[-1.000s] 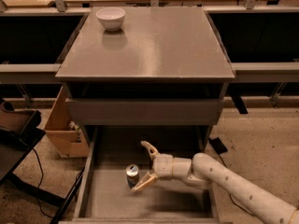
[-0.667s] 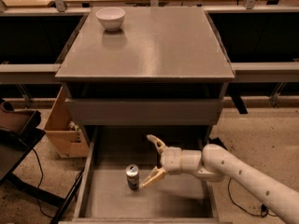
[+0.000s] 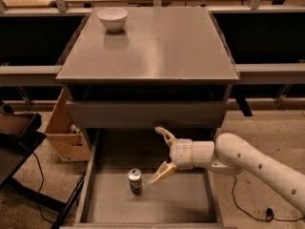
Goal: Place redbull can into middle drawer
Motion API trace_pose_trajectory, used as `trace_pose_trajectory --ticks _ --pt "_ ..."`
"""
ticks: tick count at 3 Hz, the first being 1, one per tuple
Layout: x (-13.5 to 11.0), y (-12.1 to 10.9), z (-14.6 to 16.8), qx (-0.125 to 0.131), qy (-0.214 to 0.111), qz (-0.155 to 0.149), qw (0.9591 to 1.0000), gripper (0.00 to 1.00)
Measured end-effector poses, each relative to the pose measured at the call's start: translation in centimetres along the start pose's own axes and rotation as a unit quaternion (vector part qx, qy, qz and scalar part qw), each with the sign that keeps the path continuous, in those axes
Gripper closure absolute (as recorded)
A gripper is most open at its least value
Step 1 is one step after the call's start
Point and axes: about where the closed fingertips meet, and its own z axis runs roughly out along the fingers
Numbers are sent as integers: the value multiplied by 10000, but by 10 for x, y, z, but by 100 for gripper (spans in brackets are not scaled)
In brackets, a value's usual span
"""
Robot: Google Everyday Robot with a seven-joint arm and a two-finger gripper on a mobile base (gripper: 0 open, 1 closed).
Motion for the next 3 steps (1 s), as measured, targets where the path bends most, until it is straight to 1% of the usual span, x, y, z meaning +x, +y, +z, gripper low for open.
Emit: trace_pose_trajectory --ticks 1,2,3 --pt "-1 0 0 -1 -4 -3 10000 0" --pt "-17 -5 -22 69 164 -141 9997 0" --pt "-44 -20 -71 216 608 -440 9969 0"
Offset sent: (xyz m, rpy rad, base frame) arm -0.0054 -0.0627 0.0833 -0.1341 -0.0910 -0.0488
